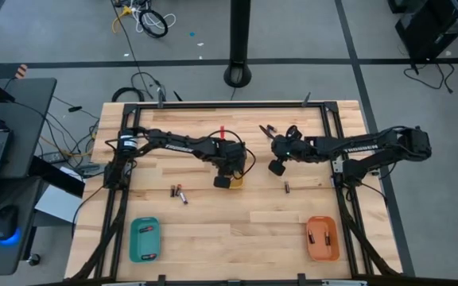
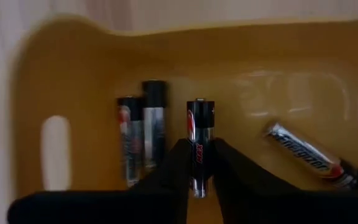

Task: Sort batteries
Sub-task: Put the silver battery into the yellow bin, then put the brown battery into the orange bin

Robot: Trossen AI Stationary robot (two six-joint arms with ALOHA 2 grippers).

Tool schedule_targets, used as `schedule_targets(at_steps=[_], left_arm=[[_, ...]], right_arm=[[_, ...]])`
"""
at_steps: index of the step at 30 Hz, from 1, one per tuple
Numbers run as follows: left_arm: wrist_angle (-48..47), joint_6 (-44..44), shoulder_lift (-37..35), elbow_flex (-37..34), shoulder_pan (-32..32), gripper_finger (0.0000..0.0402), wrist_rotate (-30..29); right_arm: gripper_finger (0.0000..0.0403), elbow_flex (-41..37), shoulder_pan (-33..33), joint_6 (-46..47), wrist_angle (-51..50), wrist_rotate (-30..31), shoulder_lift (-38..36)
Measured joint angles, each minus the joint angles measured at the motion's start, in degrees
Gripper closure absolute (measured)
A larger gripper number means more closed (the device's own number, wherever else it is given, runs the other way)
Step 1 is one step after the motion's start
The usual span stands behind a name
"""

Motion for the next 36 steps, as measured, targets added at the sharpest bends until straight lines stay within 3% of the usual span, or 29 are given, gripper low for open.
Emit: schedule_targets(at_steps=[6, 13, 18, 27, 36], left_arm=[[-0.28, 0.02, -0.9, 3.64, -0.02, 0.0313, -1.01], [11.15, -0.26, -7.19, -0.66, 0.75, 0.0341, 2.53], [23.21, -1.43, -12.91, -8.76, 0.77, 0.0366, 4.06], [50.46, -4.07, -27.6, -31.52, 0.86, 0.0372, 7.66], [61.71, -8.95, -39.77, -47.4, 2.8, 0.0372, 9.26]], right_arm=[[0.0379, 0.0, -4.35, -1.29, 0.1, -0.16, 0.0], [0.0366, 0.0, -11.55, -7.64, 2.25, -8.26, 0.0], [0.0336, 0.0, -16.61, -12.16, 4.27, -13.07, 0.66], [0.029, 0.0, -22.78, -17.68, 7.99, -13.6, 8.15], [0.029, 0.02, -28.06, -19.79, 14.44, -15.49, 14.57]])
